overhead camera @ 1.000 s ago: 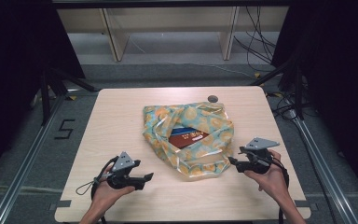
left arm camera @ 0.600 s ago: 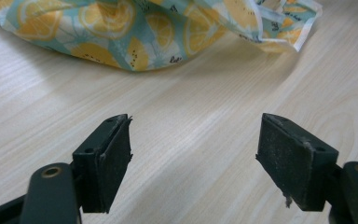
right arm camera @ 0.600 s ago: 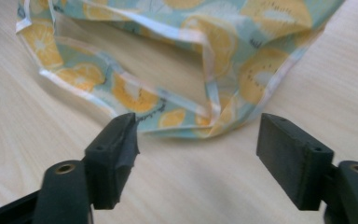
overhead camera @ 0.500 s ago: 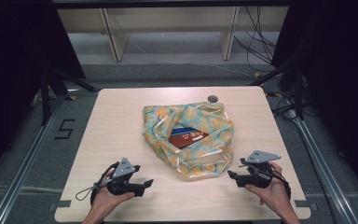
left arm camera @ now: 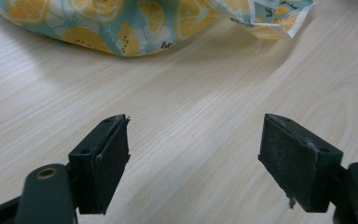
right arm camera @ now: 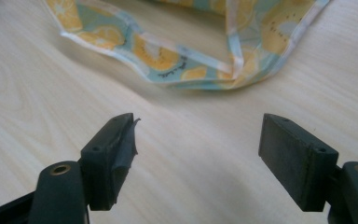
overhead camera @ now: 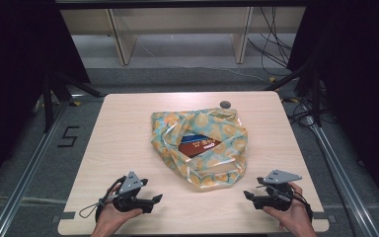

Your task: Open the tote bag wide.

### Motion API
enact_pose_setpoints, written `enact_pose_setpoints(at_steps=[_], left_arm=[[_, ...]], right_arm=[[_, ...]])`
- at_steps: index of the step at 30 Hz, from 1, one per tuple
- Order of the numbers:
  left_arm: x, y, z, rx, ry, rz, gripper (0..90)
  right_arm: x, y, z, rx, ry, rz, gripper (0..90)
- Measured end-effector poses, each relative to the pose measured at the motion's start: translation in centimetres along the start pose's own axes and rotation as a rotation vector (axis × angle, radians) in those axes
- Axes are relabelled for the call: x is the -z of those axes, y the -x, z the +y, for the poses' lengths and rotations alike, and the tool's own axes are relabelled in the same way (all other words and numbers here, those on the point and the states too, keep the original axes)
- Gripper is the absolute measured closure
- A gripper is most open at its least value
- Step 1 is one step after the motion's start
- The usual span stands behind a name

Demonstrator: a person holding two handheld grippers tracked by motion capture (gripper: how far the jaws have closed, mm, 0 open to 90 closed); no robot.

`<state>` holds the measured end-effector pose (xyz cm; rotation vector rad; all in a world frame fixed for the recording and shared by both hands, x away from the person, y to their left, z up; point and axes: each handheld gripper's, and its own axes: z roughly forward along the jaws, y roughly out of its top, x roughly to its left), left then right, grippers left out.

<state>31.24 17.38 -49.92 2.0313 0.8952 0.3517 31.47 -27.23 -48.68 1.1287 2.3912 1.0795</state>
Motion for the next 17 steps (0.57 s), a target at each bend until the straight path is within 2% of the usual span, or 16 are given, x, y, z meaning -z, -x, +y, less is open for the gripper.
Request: enact_pose_setpoints(at_steps=[1,2,3,4,6,7,8,9,11,12,13,14,15,16,17], left_arm=[[0.00,-0.10,-0.02,-0.008,-0.003,0.000,22.8],[0.13,-0.28,0.00,-0.026,-0.024,0.000,22.7],[0.13,-0.27,0.03,-0.021,-0.028,-0.001,22.5],[0.11,-0.24,0.02,-0.012,-0.032,-0.001,22.5],[0.00,-0.15,-0.05,0.007,-0.025,0.003,22.4],[-0.14,0.03,-0.07,0.032,-0.004,0.003,22.4],[0.03,-0.16,-0.04,0.003,-0.028,0.009,22.4],[-0.04,-0.20,-0.06,0.003,-0.025,0.010,22.4],[-0.09,-0.28,-0.08,-0.003,-0.029,0.000,22.4],[-0.04,-0.35,-0.07,-0.010,-0.040,0.000,22.4],[-0.15,-0.37,-0.09,-0.009,-0.032,0.013,22.4],[-0.08,-0.42,-0.12,-0.013,-0.041,0.007,22.4],[-0.20,-0.42,-0.15,0.003,-0.030,0.009,22.4],[-0.29,-0.31,-0.15,0.022,-0.018,0.005,22.4],[-0.14,-0.52,-0.14,-0.006,-0.039,0.008,22.4]], right_arm=[[0.14,-0.21,-0.12,-0.010,-0.010,-0.007,27.6],[0.13,-0.16,-0.30,0.018,0.000,-0.007,27.5],[0.17,-0.40,-0.46,0.006,-0.004,0.003,27.5],[0.21,-0.42,-0.53,0.018,0.001,0.002,27.3],[0.23,-0.77,-0.73,-0.009,-0.016,0.012,27.2],[0.11,-0.70,-0.80,0.009,-0.009,0.008,27.2],[0.16,-0.84,-0.79,-0.012,-0.024,0.012,27.2],[0.07,-0.58,-0.78,0.020,-0.019,0.007,27.2],[0.01,-0.61,-0.83,0.013,-0.027,0.010,27.1],[-0.05,-0.50,-0.88,0.026,-0.028,0.008,27.1],[-0.06,-0.46,-0.88,0.024,-0.036,0.008,27.1],[-0.16,-0.37,-0.88,0.020,-0.032,0.026,27.1],[-0.15,-0.33,-0.95,0.030,-0.024,0.002,27.1],[-0.09,-0.25,-0.93,0.035,-0.029,0.001,27.1],[-0.14,-0.26,-0.96,0.032,-0.022,0.000,27.1]])
